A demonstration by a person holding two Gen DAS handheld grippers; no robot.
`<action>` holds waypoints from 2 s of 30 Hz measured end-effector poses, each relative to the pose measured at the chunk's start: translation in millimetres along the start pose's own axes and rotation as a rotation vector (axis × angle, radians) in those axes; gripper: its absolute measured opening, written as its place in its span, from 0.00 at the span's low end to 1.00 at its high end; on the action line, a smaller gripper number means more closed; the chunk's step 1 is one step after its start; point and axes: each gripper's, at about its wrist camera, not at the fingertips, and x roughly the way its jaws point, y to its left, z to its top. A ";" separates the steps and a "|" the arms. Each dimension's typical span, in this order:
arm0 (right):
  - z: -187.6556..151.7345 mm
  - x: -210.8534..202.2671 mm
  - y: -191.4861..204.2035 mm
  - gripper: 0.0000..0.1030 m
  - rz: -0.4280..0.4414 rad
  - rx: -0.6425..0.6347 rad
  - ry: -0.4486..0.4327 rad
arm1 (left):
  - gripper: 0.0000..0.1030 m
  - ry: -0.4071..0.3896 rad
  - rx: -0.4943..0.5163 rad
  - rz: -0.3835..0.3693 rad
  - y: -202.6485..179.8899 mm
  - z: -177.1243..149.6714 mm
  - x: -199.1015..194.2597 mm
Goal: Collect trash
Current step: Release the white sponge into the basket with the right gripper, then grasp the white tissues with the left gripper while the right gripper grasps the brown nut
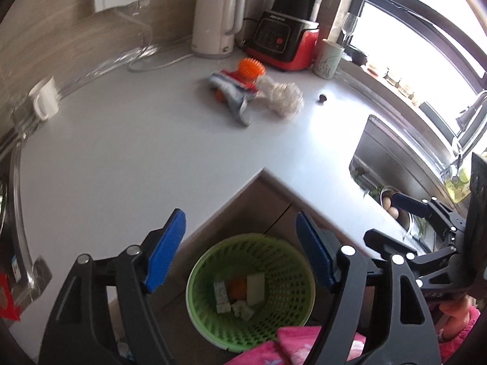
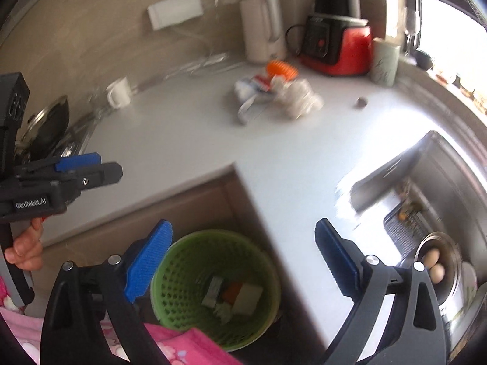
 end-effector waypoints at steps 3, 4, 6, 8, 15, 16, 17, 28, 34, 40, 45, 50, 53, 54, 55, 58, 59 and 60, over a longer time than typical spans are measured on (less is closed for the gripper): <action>19.9 -4.4 -25.8 0.92 -0.027 -0.004 -0.030 | 0.73 -0.020 0.012 -0.008 -17.4 21.9 9.1; 24.6 -4.9 -32.7 0.93 -0.034 -0.004 -0.037 | 0.74 -0.028 0.016 -0.012 -24.0 30.3 13.9; 35.4 -2.3 -52.3 0.94 -0.045 -0.002 -0.048 | 0.75 -0.043 0.025 -0.019 -38.8 47.4 26.5; 44.3 1.0 -68.4 0.94 -0.054 0.001 -0.051 | 0.77 -0.051 0.035 -0.015 -51.3 62.9 40.1; 81.4 23.5 -130.8 0.98 -0.070 -0.010 -0.065 | 0.85 -0.044 0.019 -0.012 -86.8 116.0 96.6; 87.5 28.4 -139.6 0.98 -0.069 -0.011 -0.064 | 0.86 -0.040 0.015 -0.008 -89.8 122.0 104.0; 93.1 33.1 -147.3 0.98 -0.068 -0.013 -0.063 | 0.86 -0.034 0.011 -0.008 -92.6 128.4 112.0; 149.7 100.0 -218.0 0.98 -0.038 -0.051 -0.038 | 0.92 0.039 -0.053 0.034 -109.2 175.7 191.7; 164.9 148.2 -246.8 0.98 -0.015 -0.053 -0.002 | 0.92 0.089 -0.060 0.049 -113.7 188.3 229.7; 171.8 181.9 -255.7 0.98 -0.020 -0.062 0.008 | 0.92 0.133 -0.036 0.067 -112.4 192.0 260.4; 175.7 198.0 -256.3 0.98 -0.024 -0.079 0.009 | 0.92 0.135 -0.046 0.081 -107.1 190.5 277.3; 177.0 207.8 -259.1 0.98 -0.026 -0.082 -0.002 | 0.76 0.134 -0.033 0.084 -107.8 188.4 285.4; 177.9 212.6 -260.9 0.98 -0.028 -0.082 -0.014 | 0.47 0.150 -0.029 0.084 -107.1 187.9 291.0; 178.3 213.6 -261.6 0.98 -0.029 -0.082 -0.020 | 0.45 0.155 -0.030 0.083 -106.7 187.6 292.4; 179.1 214.5 -261.9 0.98 -0.030 -0.083 -0.025 | 0.41 0.151 -0.033 0.084 -105.5 187.8 292.0; 180.9 215.8 -261.0 0.98 -0.037 -0.097 -0.036 | 0.28 0.136 -0.045 0.070 -103.2 188.7 285.5; 181.4 216.8 -260.1 0.98 -0.042 -0.105 -0.038 | 0.25 0.134 -0.043 0.070 -103.4 189.4 284.2; 182.1 218.1 -259.4 0.98 -0.044 -0.111 -0.038 | 0.25 0.127 -0.038 0.073 -103.5 190.0 281.3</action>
